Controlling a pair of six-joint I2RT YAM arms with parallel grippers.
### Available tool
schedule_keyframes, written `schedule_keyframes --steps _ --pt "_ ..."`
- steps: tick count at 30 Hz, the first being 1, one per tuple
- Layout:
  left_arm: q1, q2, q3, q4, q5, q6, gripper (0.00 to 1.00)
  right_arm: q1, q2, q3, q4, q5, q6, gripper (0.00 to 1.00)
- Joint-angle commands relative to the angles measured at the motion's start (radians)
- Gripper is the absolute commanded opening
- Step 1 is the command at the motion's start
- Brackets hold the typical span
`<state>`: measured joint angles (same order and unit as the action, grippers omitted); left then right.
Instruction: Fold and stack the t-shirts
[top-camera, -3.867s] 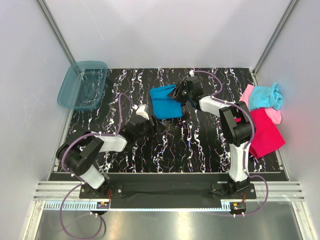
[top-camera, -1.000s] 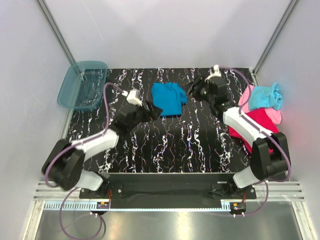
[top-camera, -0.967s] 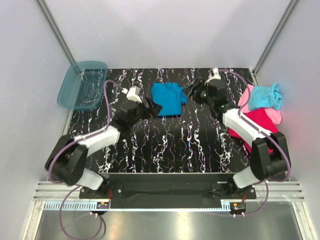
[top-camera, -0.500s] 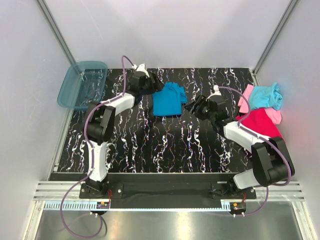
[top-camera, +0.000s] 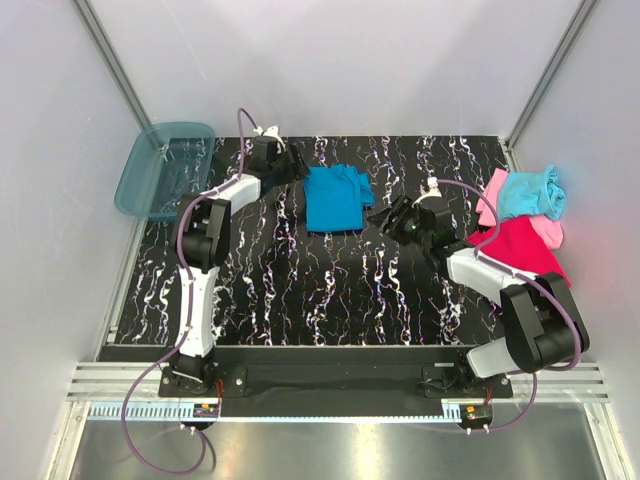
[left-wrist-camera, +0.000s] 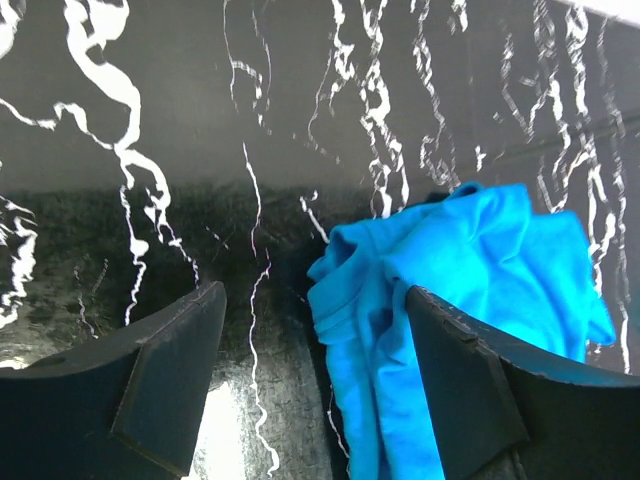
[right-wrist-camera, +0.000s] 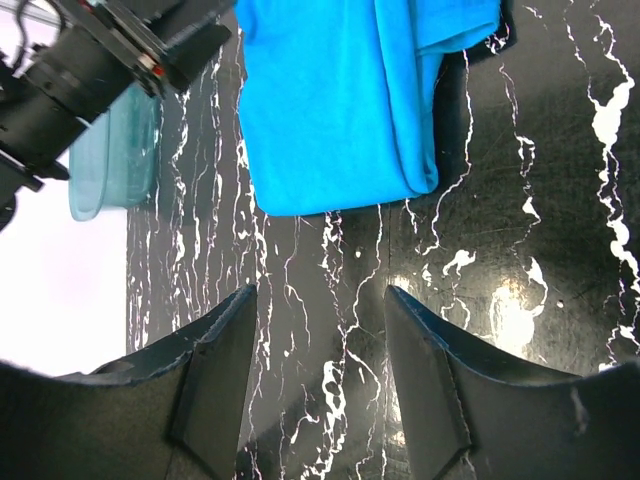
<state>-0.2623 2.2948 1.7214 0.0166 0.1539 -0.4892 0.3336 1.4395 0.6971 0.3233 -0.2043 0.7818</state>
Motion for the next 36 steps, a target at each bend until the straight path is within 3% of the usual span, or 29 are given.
schedule_keyframes --steps 1,12,16,17,22,25,36 --pt "-0.009 0.015 0.041 0.019 0.045 0.024 0.77 -0.005 0.002 0.016 0.062 -0.014 0.01 0.6" --pt "-0.023 0.028 0.046 0.077 0.113 -0.031 0.75 -0.005 0.032 0.018 0.071 -0.012 0.008 0.59" --pt "-0.028 0.031 0.043 0.092 0.136 -0.043 0.69 -0.008 0.033 0.015 0.071 -0.007 0.007 0.59" --pt "-0.029 0.032 0.041 0.097 0.139 -0.046 0.66 -0.01 0.032 0.015 0.071 -0.007 0.007 0.58" --pt "-0.029 0.035 0.044 0.105 0.154 -0.049 0.31 -0.011 0.036 0.013 0.072 -0.012 0.007 0.57" --pt "-0.029 0.031 0.04 0.112 0.164 -0.051 0.15 -0.013 0.039 0.01 0.077 -0.012 0.008 0.56" --pt "-0.032 0.018 0.05 0.132 0.167 -0.052 0.07 -0.013 0.056 0.005 0.095 -0.02 0.01 0.54"
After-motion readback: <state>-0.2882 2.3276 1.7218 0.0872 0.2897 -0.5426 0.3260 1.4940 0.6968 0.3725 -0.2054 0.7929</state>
